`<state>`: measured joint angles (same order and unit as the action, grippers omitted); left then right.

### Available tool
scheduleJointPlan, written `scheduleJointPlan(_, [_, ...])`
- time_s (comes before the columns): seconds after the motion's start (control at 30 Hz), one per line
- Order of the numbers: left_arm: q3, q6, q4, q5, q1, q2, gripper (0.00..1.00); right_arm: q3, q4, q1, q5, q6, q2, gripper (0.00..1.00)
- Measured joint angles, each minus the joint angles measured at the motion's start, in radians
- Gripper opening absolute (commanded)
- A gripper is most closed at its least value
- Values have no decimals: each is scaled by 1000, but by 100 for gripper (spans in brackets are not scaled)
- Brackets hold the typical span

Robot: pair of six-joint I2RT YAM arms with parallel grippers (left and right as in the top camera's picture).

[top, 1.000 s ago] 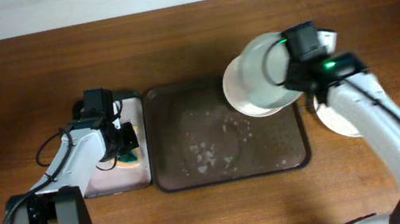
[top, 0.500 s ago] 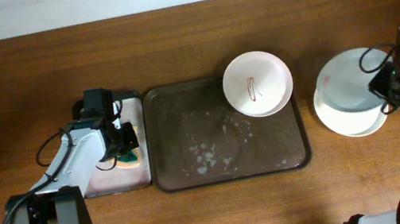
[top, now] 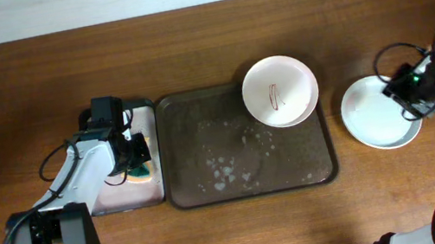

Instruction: Clean dirty plates on tray and stack at the side

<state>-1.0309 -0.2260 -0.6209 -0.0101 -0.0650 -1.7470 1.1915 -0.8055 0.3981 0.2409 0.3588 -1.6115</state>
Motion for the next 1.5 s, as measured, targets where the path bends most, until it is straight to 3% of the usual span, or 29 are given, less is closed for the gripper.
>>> scheduleJointPlan(0.17, [0,0,0,0,0,0,0,0,26,-158,76,-79,-4,50])
scheduleJointPlan(0.3, [0,0,0,0,0,0,0,0,29,-279,71,-100,-45,34])
scheduleJointPlan(0.43, [0,0,0,0,0,0,0,0,28,-372,11,-55,-124,35])
scheduleJointPlan(0.63, [0,0,0,0,0,0,0,0,62,-428,-59,32,-225,34])
scheduleJointPlan(0.83, [0,0,0,0,0,0,0,0,85,-437,-71,77,-276,24])
scheduleJointPlan(1.07, [0,0,0,0,0,0,0,0,51,-537,35,91,-288,17])
scheduleJointPlan(1.3, [0,0,0,0,0,0,0,0,52,-663,141,104,-288,31])
scheduleJointPlan(1.5, [0,0,0,0,0,0,0,0,83,-648,138,108,-288,34])
